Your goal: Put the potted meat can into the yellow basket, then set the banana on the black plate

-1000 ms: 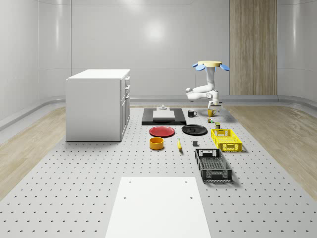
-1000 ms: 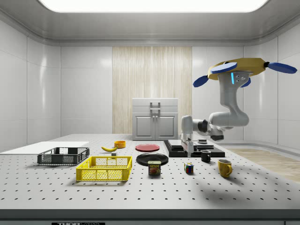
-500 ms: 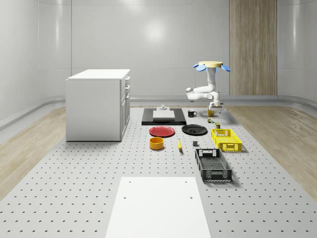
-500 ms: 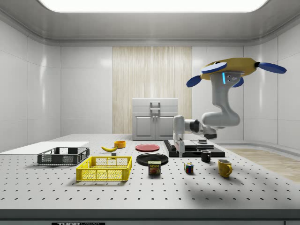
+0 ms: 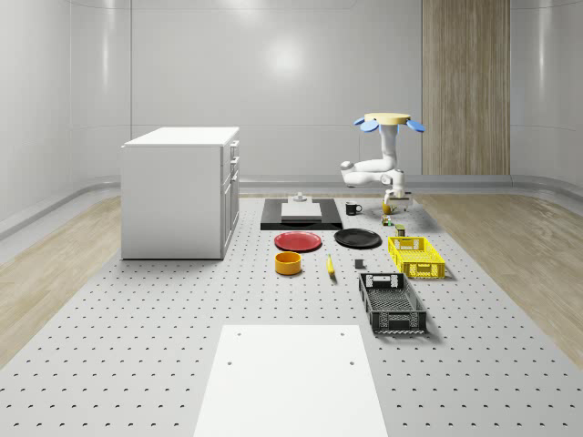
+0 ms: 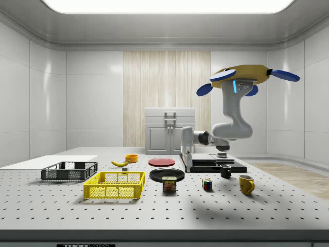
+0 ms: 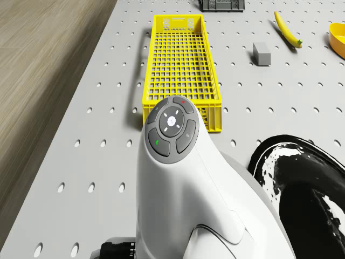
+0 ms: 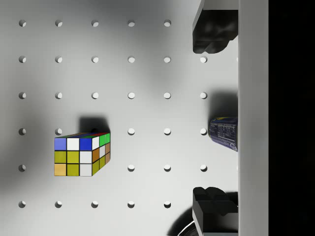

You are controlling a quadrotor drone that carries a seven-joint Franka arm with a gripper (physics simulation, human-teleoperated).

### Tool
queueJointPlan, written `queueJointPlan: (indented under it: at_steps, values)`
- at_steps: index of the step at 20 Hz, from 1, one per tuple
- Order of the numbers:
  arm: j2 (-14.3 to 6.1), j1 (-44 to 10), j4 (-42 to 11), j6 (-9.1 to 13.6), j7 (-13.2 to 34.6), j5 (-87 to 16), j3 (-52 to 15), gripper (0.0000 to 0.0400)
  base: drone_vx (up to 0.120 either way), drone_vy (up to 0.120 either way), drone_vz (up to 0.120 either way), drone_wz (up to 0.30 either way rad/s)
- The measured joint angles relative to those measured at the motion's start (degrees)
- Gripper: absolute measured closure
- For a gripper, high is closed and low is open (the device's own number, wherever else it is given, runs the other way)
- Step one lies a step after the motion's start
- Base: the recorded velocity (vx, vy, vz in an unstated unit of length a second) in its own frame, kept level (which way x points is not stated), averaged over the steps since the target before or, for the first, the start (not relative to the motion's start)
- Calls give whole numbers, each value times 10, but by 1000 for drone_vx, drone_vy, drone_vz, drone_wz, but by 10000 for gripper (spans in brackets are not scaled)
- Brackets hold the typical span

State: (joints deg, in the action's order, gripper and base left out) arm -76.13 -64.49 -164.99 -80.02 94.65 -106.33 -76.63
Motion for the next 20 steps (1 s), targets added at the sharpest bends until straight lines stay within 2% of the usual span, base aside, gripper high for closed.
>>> queueJointPlan:
  at_steps: [4, 7, 9, 19, 20]
  values:
    - [-8, -2, 0, -7, 2, 4, -2, 0, 120, 0, -120, 0]
    - [-13, -3, 1, -13, 3, 6, -3, 0, 120, -107, -120, 0]
    - [-17, -4, 1, -16, 4, 8, -4, 0, 120, -100, -20, 0]
    - [-34, -9, 2, -32, 8, 15, -7, 0, 120, 0, 0, 0]
    - [-36, -9, 2, -34, 8, 16, -7, 0, 0, 0, 0, 0]
